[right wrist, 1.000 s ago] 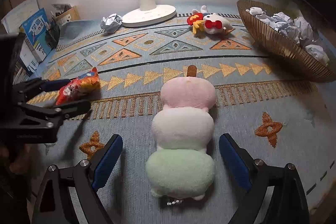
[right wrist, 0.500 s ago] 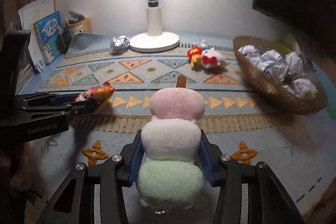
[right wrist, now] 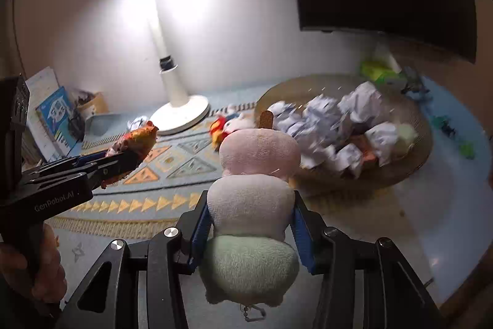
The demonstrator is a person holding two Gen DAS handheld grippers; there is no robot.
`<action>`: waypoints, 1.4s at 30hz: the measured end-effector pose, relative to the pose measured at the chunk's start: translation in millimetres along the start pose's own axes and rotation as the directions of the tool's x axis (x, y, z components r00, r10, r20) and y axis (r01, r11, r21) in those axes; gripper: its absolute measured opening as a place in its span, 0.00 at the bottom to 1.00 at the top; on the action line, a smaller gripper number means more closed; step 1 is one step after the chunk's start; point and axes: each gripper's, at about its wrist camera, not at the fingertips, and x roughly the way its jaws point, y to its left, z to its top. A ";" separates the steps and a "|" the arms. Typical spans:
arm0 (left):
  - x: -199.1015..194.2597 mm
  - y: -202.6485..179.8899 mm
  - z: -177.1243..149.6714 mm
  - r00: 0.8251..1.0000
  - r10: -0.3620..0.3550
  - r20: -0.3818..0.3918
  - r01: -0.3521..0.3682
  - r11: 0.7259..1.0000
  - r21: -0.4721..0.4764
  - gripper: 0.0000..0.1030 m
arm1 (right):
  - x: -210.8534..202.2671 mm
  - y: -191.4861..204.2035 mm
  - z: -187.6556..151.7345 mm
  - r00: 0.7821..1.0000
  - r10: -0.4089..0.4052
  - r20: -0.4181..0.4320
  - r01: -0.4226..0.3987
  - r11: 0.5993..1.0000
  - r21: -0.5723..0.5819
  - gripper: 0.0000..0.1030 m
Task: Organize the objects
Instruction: 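Carry the snack bag and caterpillar over the woven bowl and release both, then move both open tools back over the rug toward the lamp base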
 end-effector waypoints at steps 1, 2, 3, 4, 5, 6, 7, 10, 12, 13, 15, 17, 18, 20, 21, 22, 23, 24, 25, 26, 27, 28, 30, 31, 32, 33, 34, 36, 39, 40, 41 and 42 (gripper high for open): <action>2.4 -9.9 9.2 1.000 -0.010 0.010 0.010 1.000 0.013 0.35 | -6.0 -10.0 9.1 1.000 -0.014 0.024 0.014 1.000 0.005 0.46; 5.1 -20.2 19.0 1.000 -0.023 0.019 0.022 0.999 0.024 0.35 | -11.6 -20.9 19.1 0.998 -0.034 0.050 0.034 0.999 0.012 0.46; 9.5 -31.0 29.2 0.999 -0.038 0.027 0.037 0.999 0.036 0.35 | -15.5 -31.9 29.3 0.995 -0.058 0.077 0.056 0.998 0.018 0.46; 13.8 -41.5 38.3 0.998 -0.059 0.033 0.057 0.997 0.049 0.35 | -19.1 -42.1 38.8 0.991 -0.083 0.100 0.081 0.996 0.025 0.46; 18.0 -52.1 46.5 0.995 -0.092 0.038 0.089 0.994 0.057 0.35 | -21.0 -52.2 48.3 0.987 -0.111 0.117 0.108 0.994 0.033 0.46; 23.3 -62.3 55.4 0.991 -0.127 0.044 0.124 0.990 0.062 0.35 | -21.3 -62.3 57.3 0.983 -0.136 0.127 0.131 0.990 0.043 0.46; 28.5 -73.3 62.8 0.988 -0.144 0.052 0.140 0.988 0.071 0.35 | -20.3 -71.9 65.6 0.980 -0.152 0.130 0.146 0.988 0.055 0.46; 47.7 -103.9 79.6 0.988 -0.138 0.072 0.128 0.984 0.123 0.35 | -11.6 -92.4 83.8 0.973 -0.194 0.121 0.188 0.980 0.063 0.46; 61.0 -119.7 84.7 0.990 -0.121 0.070 0.110 0.984 0.138 0.35 | -2.0 -101.9 90.5 0.971 -0.217 0.096 0.212 0.975 0.062 0.47; 66.8 -124.8 85.6 0.989 -0.134 0.068 0.123 0.983 0.137 0.35 | 3.2 -105.6 92.5 0.973 -0.215 0.084 0.210 0.976 0.062 0.47; 78.9 -130.4 88.7 0.987 -0.148 0.054 0.141 0.983 0.118 0.35 | 13.5 -111.3 93.9 0.974 -0.217 0.066 0.214 0.975 0.058 0.47; 89.6 -134.0 91.8 0.987 -0.149 0.055 0.143 0.984 0.102 0.38 | 23.6 -115.3 92.1 0.972 -0.232 0.043 0.230 0.972 0.052 0.66; 95.9 -136.2 92.7 0.987 -0.157 0.044 0.151 0.983 0.106 0.48 | 27.7 -118.9 90.6 0.970 -0.241 0.028 0.240 0.970 0.050 0.67; 106.3 -138.3 92.1 0.987 -0.163 0.006 0.161 0.981 0.110 0.74 | 28.5 -124.2 85.8 0.968 -0.250 0.028 0.248 0.967 0.051 0.67; 106.0 -135.8 89.0 0.988 -0.153 0.015 0.150 0.983 0.103 0.75 | 27.3 -125.8 84.2 0.969 -0.245 0.030 0.244 0.969 0.050 0.67; 104.0 -132.5 85.7 0.987 -0.156 0.025 0.153 0.983 0.100 0.75 | 25.9 -126.8 82.9 0.969 -0.245 0.030 0.243 0.969 0.052 0.67; 101.7 -129.1 82.6 0.987 -0.156 0.024 0.153 0.984 0.096 0.75 | 24.8 -127.3 81.6 0.969 -0.245 0.027 0.243 0.968 0.056 0.67; 99.8 -125.1 80.0 0.988 -0.153 0.018 0.151 0.985 0.089 0.75 | 24.0 -126.5 81.3 0.970 -0.241 0.021 0.239 0.969 0.060 0.67; 96.9 -120.4 77.4 0.989 -0.149 0.013 0.147 0.986 0.081 0.75 | 22.6 -125.2 80.3 0.973 -0.231 0.017 0.230 0.971 0.064 0.67; 92.4 -115.5 74.8 0.990 -0.143 0.012 0.141 0.987 0.072 0.75 | 21.0 -122.4 79.1 0.976 -0.219 0.014 0.217 0.974 0.061 0.67; 87.1 -110.3 72.1 0.991 -0.132 0.014 0.131 0.989 0.062 0.75 | 19.5 -117.7 77.9 0.978 -0.208 0.011 0.208 0.977 0.054 0.67; 80.1 -104.4 69.3 0.993 -0.119 0.020 0.118 0.992 0.052 0.75 | 17.8 -111.8 76.8 0.980 -0.198 0.010 0.197 0.979 0.047 0.68; 63.0 -91.8 63.1 0.995 -0.094 0.044 0.092 0.995 0.036 0.76 | 13.8 -97.4 74.1 0.988 -0.156 0.011 0.155 0.987 0.033 0.69; 53.7 -84.5 60.1 0.996 -0.072 0.058 0.070 0.997 0.027 0.77 | 11.5 -88.4 72.9 0.992 -0.129 0.013 0.129 0.991 0.024 0.71; 44.9 -76.5 57.7 0.996 -0.047 0.073 0.046 0.999 0.014 0.78 | 9.2 -78.2 71.5 0.995 -0.103 0.015 0.103 0.995 0.012 0.74; 34.3 -67.5 53.9 0.995 -0.029 0.091 0.029 1.000 0.000 0.79 | 6.9 -67.2 69.8 0.997 -0.078 0.017 0.078 0.997 -0.002 0.76; 25.5 -58.4 51.3 0.995 -0.014 0.104 0.015 1.000 -0.012 0.82 | 5.6 -55.9 68.2 0.998 -0.055 0.017 0.055 0.998 -0.019 0.81; 5.1 -37.1 41.7 0.993 0.022 0.115 -0.019 0.999 -0.028 0.83 | 2.4 -30.3 63.7 0.999 -0.020 0.024 0.022 0.997 -0.069 0.86; -18.8 -2.2 22.3 0.987 0.105 0.119 -0.099 0.994 -0.056 0.83 | 2.4 6.2 55.4 0.999 0.016 0.040 -0.010 0.989 -0.147 0.89; -25.1 11.1 13.7 0.983 0.140 0.118 -0.132 0.988 -0.074 0.84 | 5.1 16.7 52.2 0.999 0.030 0.034 -0.024 0.986 -0.165 0.90; -29.7 24.3 5.2 0.979 0.169 0.110 -0.159 0.983 -0.094 0.85 | 9.4 26.7 48.5 0.999 0.045 0.021 -0.040 0.984 -0.175 0.91; -32.5 38.2 -3.2 0.976 0.196 0.099 -0.183 0.976 -0.121 0.92 | 14.8 35.0 44.6 0.998 0.060 0.005 -0.058 0.982 -0.178 0.91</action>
